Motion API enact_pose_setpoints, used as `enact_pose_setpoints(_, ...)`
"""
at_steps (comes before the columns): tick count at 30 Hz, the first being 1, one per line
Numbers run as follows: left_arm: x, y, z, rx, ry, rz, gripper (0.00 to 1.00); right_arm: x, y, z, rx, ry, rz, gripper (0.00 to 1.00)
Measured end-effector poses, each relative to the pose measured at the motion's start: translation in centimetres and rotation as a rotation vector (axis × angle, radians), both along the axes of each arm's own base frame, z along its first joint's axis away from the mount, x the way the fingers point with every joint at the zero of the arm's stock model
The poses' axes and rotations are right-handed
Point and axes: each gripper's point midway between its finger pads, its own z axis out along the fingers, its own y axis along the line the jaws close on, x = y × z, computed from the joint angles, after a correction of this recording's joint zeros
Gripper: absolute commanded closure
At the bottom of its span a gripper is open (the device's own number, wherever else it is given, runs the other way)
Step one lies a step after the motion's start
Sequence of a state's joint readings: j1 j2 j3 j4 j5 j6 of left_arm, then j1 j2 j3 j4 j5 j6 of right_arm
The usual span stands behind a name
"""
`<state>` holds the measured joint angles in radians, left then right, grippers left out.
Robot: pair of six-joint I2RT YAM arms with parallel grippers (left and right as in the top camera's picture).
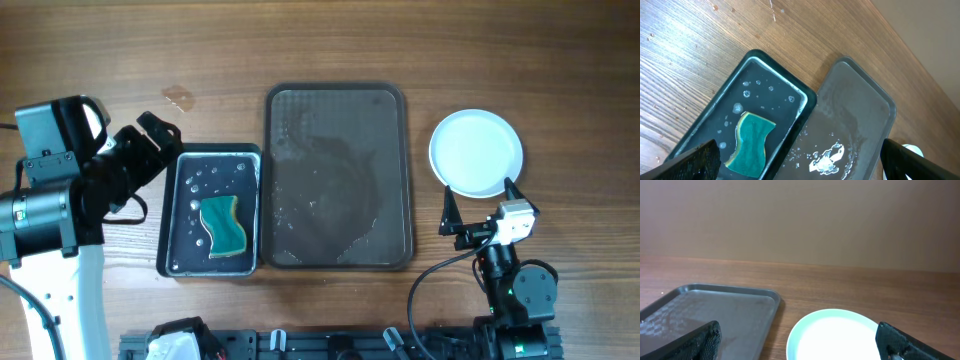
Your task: Clean dirty plates on tray and stack at the side
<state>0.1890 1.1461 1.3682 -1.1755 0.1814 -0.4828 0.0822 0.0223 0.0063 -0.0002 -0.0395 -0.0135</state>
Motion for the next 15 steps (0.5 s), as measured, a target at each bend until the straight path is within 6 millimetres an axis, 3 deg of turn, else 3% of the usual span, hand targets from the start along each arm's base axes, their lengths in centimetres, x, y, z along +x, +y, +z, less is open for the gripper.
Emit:
enact_pose_setpoints(10,-0.2,-0.5,0.4,0.011,-0.018,-0.017,0.00,0.0,0.0,0.0,0.000,0.000,0.000,0.00)
enact_pose_setpoints(12,-0.3,-1.3,2.3,0.042,-0.124,-0.050,0.00,0.0,0.0,0.0,0.000,0.000,0.000,0.00)
enact_pose_setpoints(14,-0.1,-3.0,6.4,0.105,-0.385,-0.136,0.00,0.0,0.0,-0.1,0.000,0.003,0.000,0.00)
enact_pose_setpoints(15,-0.3,-3.6,7.5,0.122,-0.455,-0.165,0.00,0.0,0.0,-0.1,0.000,0.004,0.000,0.00)
